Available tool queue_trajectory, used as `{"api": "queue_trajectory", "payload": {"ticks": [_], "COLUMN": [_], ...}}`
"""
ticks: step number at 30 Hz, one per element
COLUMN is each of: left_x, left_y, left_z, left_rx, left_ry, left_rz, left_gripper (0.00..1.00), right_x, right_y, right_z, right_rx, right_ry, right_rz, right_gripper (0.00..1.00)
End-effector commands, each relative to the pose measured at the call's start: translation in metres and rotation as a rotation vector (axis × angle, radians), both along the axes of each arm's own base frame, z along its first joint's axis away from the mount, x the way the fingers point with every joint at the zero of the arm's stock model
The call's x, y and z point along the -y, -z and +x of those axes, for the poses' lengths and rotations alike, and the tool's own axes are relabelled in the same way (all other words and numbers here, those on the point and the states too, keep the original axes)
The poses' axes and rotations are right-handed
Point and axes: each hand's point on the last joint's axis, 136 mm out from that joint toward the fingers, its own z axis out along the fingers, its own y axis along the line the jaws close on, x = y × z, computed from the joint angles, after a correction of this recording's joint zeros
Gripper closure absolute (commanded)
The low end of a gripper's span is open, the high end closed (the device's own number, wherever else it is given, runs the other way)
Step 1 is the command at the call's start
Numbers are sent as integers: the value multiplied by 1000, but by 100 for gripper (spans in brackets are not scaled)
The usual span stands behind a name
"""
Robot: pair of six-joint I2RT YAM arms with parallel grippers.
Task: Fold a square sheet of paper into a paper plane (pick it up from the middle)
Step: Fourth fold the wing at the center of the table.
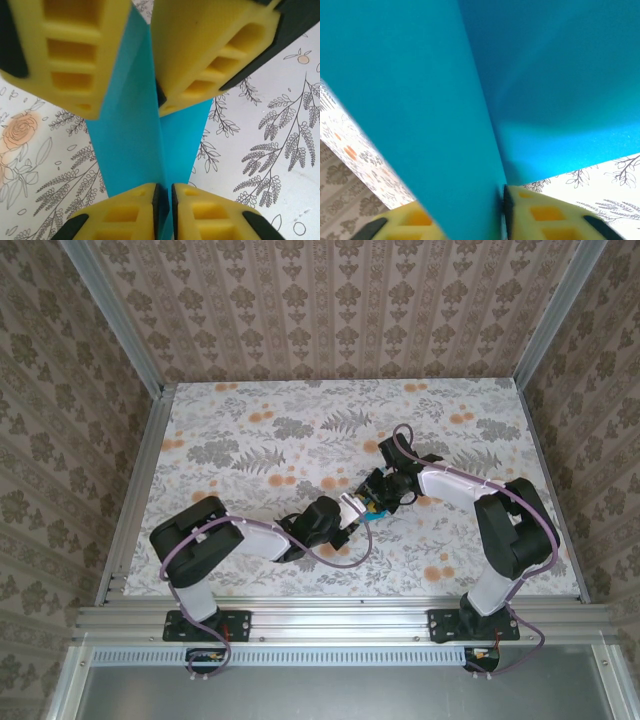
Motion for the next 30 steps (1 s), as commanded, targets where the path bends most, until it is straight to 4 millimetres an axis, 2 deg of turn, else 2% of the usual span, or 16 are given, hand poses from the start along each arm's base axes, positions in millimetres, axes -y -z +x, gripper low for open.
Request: {"api": "queue_trajectory", "payload": {"ticks": [1,6,11,14,18,22,30], "left_x": [-2,-1,0,2,4,5,0], "left_y": [7,7,2,1,2,0,-2], "left_z": [-4,-5,-3,0,3,6,18], "left_rx": [-66,-150,-248,-306,-397,-478,-608], "left_ry": [4,5,-6,-23,-48,-79,-159], "left_rz": [-10,-56,-118,-145,-180,-214,-293], "left_gripper": [86,87,89,90,93,96,99], "right_x": [4,21,34,38,38,37,23], "right_y": [-15,-40,-54,-54,-45,-25,1], "right_z": [4,19,23,18,10,5,5], "right_rx": [33,211,427,509,540,512,472], "right_ry": [-27,-102,-167,-201,-227,-228,-266], "right_rz": [3,-19,2,-10,-1,16,75], "right_gripper": [60,45,44,45,48,54,63]}}
